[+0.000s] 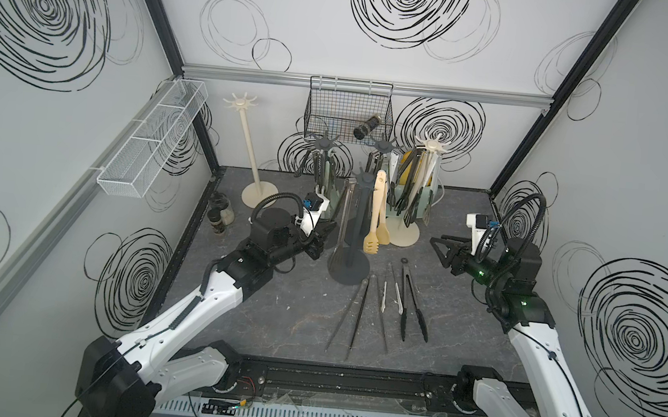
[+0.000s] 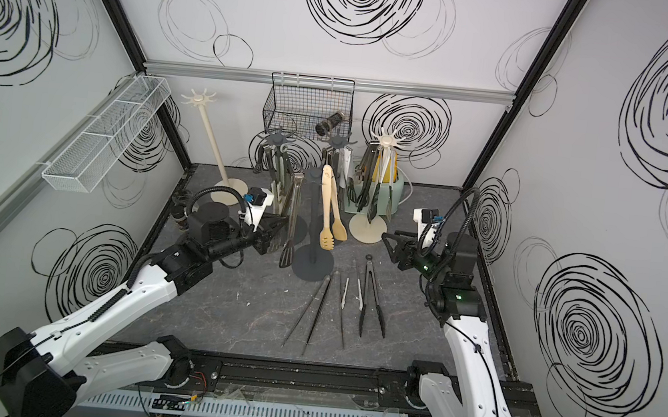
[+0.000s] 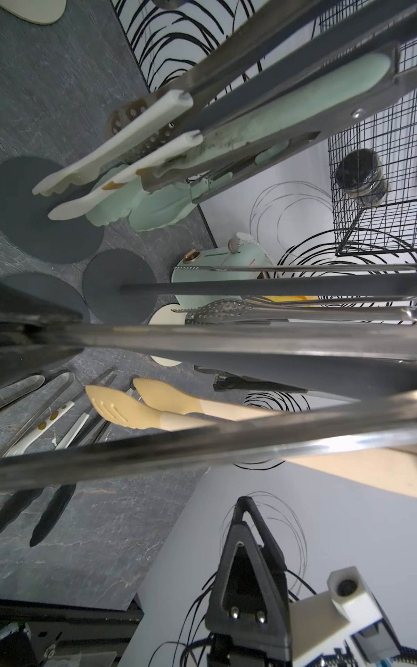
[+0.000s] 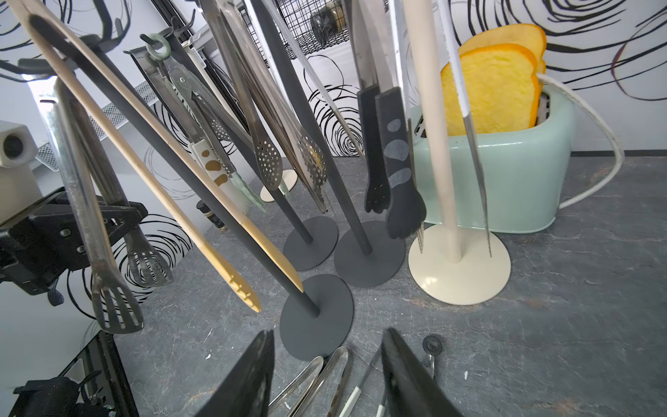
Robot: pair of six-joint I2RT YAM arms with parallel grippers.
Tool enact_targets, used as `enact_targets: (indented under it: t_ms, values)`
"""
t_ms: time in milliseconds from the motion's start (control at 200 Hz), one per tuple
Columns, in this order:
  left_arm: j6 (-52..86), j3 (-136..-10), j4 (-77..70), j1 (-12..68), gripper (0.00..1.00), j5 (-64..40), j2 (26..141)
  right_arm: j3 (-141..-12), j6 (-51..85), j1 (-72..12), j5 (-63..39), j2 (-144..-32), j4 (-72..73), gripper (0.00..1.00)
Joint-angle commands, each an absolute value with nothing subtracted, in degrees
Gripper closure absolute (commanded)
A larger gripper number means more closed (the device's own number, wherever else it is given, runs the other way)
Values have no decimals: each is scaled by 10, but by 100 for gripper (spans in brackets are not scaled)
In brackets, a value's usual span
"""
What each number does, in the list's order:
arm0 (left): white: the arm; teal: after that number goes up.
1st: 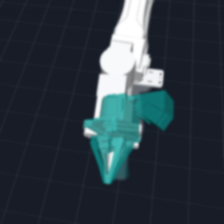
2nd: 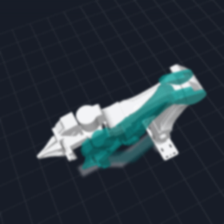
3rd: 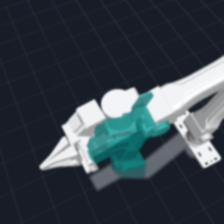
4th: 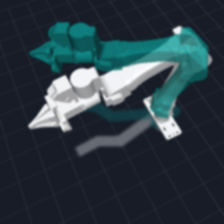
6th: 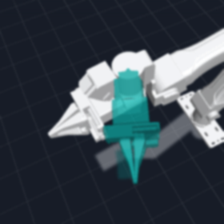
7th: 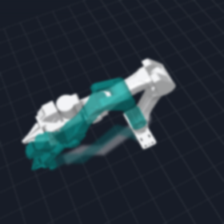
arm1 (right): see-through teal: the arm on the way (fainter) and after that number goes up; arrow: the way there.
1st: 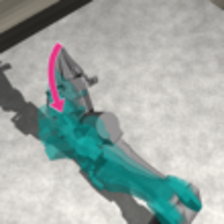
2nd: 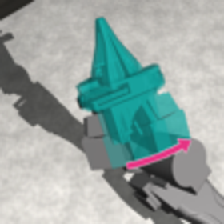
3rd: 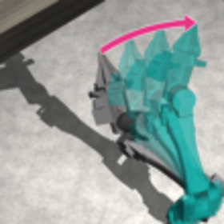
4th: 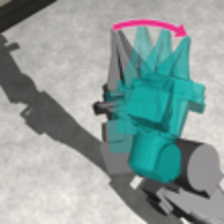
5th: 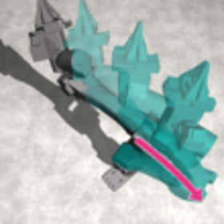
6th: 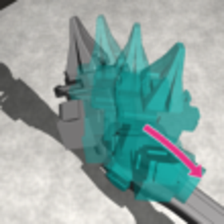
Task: Hang food tongs on kitchen utensil racks
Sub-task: Hang the food tongs on the rack.
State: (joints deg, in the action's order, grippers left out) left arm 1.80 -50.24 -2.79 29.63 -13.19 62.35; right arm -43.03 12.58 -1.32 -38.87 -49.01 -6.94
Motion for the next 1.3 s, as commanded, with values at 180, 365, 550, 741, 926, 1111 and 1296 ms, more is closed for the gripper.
enact_targets:
  t_ms: [180,365,550,741,926,1111,1296]
  values:
    - [-9,-495,18,303,94,-116,657,-421,116,-10,-401,-479,-69,48]
    - [-14,-495,21,302,85,-108,664,-418,116,-10,-401,-479,-68,48]
    - [-14,-497,19,302,82,-107,672,-416,117,-10,-401,-478,-67,48]
    - [-13,-497,17,302,81,-109,675,-415,115,-10,-399,-478,-67,47]
    - [-11,-496,21,302,75,-108,670,-412,115,-10,-398,-479,-67,47]
    - [3,-494,51,302,61,-87,644,-409,116,-10,-390,-482,-74,46]
    - [48,-469,93,304,57,-57,595,-405,119,-12,-354,-490,-112,47]
